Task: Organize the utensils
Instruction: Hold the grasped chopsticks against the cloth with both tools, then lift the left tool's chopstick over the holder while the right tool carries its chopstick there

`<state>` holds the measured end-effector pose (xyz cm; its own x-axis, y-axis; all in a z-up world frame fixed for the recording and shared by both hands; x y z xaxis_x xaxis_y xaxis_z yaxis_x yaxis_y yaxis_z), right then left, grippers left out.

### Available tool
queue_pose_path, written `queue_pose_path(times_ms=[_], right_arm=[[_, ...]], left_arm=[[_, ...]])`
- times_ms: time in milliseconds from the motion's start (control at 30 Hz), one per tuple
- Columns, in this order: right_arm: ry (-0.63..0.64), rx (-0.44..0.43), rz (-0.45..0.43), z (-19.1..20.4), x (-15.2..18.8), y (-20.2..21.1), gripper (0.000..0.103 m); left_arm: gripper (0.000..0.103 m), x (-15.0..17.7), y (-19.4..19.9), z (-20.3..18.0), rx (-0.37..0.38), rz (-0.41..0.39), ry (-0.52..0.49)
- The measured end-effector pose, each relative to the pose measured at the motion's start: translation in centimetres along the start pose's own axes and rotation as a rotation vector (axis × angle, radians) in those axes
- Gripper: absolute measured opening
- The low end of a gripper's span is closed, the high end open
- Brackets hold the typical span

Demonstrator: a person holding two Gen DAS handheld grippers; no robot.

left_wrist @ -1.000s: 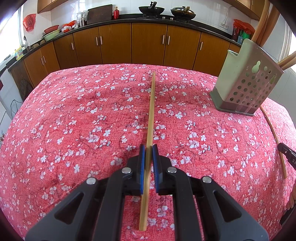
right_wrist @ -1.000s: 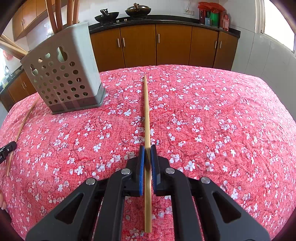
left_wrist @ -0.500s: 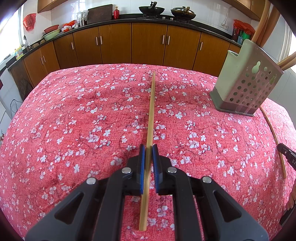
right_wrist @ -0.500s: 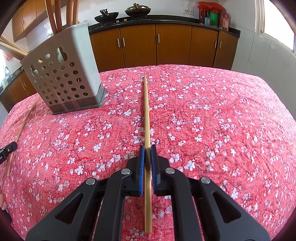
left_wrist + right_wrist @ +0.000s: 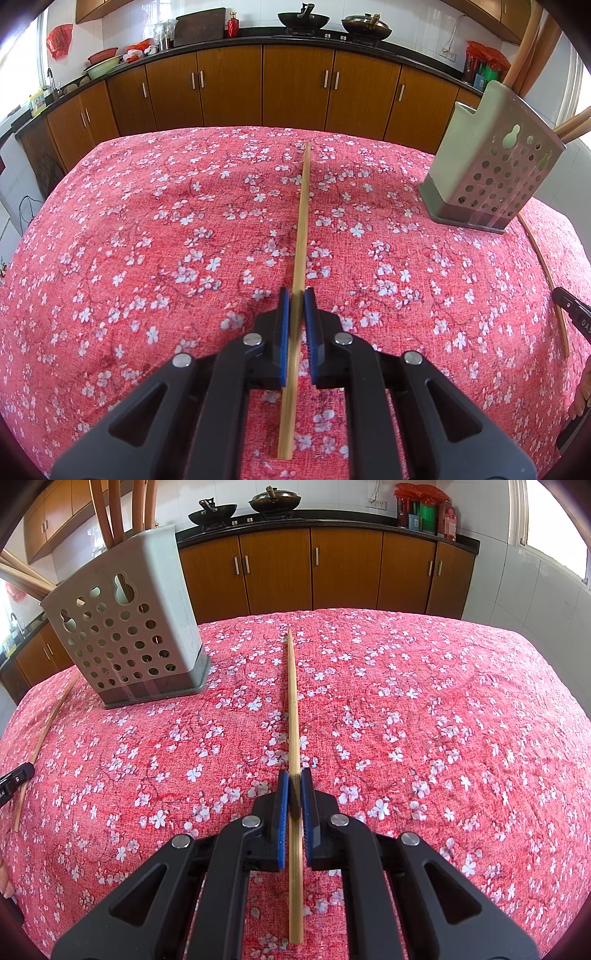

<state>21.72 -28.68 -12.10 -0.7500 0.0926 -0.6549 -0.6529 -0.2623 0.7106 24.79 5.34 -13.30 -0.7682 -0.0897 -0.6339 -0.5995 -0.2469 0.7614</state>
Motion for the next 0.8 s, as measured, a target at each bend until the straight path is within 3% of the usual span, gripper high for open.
queue_pose_path(times_ms=[300, 533, 800], right_arm=[[0.005, -0.019, 0.003, 0.1, 1.2, 1.0, 0.008], [0.002, -0.011, -0.014, 0.1, 1.6, 2.0, 0.008], [0.089, -0.014, -0.249, 2.2, -2.8, 9.8, 0.008]], left_arm=[[0.013, 1.4, 1.4, 0.9, 0.022, 0.022, -0.008], [0.009, 2.0, 2.4, -0.1, -0.036, -0.019, -0.108], [0.008, -2.6, 10.6, 1.1, 0.022, -0.232, -0.052]])
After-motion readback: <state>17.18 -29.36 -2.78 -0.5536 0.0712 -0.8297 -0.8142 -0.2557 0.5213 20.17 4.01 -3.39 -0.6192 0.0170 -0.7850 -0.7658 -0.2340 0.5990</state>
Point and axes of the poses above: each gripper's, at about its wrist camera, not at the fingertips, and y roughly against the way its jaws point, z to its left, x to its underside, the point moved 4 cm from there along -y, roughly the way its jaws point, and after that the axes turned 14 degrees about -x, right-handed, at the moved point
